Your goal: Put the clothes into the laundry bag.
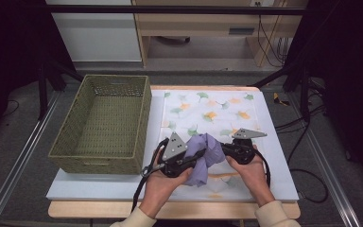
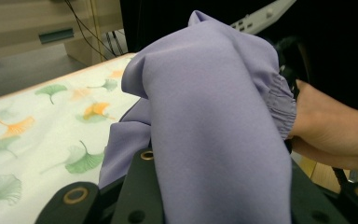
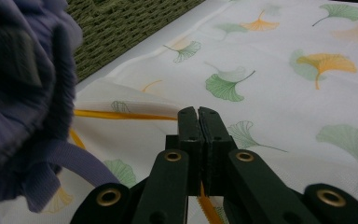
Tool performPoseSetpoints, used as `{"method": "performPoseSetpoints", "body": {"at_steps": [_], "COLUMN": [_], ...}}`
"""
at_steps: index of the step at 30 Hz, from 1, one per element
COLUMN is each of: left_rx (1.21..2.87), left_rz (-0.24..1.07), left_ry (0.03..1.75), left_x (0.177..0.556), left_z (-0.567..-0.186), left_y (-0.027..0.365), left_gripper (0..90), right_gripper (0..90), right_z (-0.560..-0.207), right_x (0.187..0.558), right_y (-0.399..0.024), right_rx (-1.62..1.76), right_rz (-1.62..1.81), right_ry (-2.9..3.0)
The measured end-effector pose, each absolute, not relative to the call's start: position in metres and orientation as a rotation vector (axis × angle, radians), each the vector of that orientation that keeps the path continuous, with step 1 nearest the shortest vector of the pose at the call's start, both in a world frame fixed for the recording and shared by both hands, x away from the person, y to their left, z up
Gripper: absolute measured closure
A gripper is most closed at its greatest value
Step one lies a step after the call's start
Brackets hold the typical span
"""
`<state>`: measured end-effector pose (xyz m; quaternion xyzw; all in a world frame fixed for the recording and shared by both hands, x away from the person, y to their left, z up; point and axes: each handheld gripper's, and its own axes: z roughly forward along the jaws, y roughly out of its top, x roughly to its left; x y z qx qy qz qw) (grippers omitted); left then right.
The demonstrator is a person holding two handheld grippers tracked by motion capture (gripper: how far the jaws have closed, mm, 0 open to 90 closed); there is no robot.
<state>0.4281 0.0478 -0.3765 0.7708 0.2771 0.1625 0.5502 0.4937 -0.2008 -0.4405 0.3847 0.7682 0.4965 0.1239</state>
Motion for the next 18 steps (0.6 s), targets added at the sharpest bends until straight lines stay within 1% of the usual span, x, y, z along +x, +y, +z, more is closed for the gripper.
{"method": "performPoseSetpoints", "body": {"at_steps": [4,6,16,18], "left_rx": [1.833,1.833,1.876,1.889], "left_rz": [0.396,0.378,0.383,0.401], "left_ry": [0.673,0.69,0.68,0.673], "left_x": [0.43,0.433,0.435,0.434], "left_z": [-0.388,-0.394,-0.415,-0.417], "left_y": [0.045,0.044,0.03,0.027], "left_gripper": [71.9,71.9,71.8,71.7], "right_gripper": [88.9,88.9,89.0,89.0], "right_z": [-0.441,-0.441,-0.439,-0.438], "right_x": [0.494,0.494,0.496,0.495], "right_y": [-0.201,-0.201,-0.205,-0.206], "right_rx": [1.109,1.123,1.127,1.119], "right_rz": [1.443,1.441,1.452,1.443], "right_ry": [2.242,2.236,2.222,2.221]}}
